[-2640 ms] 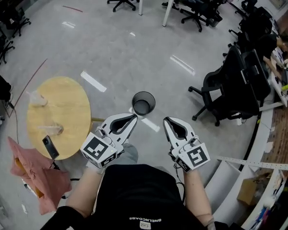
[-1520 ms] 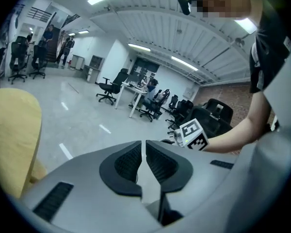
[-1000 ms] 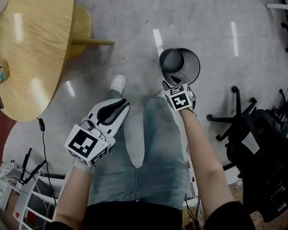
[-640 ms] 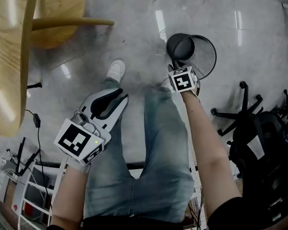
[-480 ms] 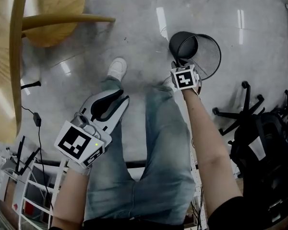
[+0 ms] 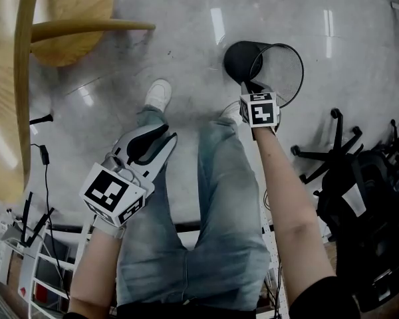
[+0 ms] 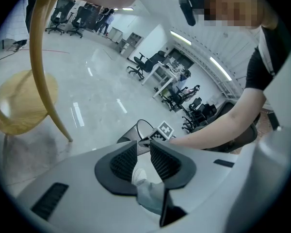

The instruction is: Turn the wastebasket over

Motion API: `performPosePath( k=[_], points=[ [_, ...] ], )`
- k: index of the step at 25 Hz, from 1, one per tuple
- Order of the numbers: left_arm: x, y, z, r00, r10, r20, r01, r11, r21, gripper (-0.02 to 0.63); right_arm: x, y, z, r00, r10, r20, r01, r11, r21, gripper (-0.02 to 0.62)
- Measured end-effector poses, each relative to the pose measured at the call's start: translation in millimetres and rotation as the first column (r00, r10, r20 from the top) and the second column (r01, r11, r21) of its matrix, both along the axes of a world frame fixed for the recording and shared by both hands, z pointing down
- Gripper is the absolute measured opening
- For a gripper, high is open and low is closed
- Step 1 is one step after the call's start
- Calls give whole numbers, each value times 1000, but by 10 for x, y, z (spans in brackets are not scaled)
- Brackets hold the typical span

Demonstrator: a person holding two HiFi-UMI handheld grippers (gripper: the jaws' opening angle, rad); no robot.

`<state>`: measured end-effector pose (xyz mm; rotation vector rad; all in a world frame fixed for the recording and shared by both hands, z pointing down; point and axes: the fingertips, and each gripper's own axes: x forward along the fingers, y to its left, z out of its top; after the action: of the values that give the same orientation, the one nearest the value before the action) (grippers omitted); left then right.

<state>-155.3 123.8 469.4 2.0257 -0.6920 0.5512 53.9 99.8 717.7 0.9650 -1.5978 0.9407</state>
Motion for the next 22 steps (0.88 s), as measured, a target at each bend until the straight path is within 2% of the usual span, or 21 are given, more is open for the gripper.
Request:
performPosePath(
  k=[4, 7, 13, 16, 22],
  points=[
    [108, 28, 45, 999, 35, 15, -35, 999, 1, 89, -26, -45, -225, 991, 21, 132, -22, 1000, 4, 28],
    [232, 28, 158, 999, 46, 30, -46, 999, -7, 95, -10, -88, -329, 966, 66, 248, -64, 998, -15, 25],
    [472, 84, 892, 996, 40, 77, -32, 994, -104, 155, 244, -123, -396, 857, 184, 482, -161, 983, -90, 25],
    [632, 65, 1385, 996, 23, 83, -9, 986, -169, 172, 546, -151, -346, 823, 204, 531, -181, 979, -97, 23],
    [1126, -107, 2264, 997, 25, 66, -9, 972, -233, 196, 1310, -123, -51, 797, 250, 549, -232, 967, -103, 39]
  ],
)
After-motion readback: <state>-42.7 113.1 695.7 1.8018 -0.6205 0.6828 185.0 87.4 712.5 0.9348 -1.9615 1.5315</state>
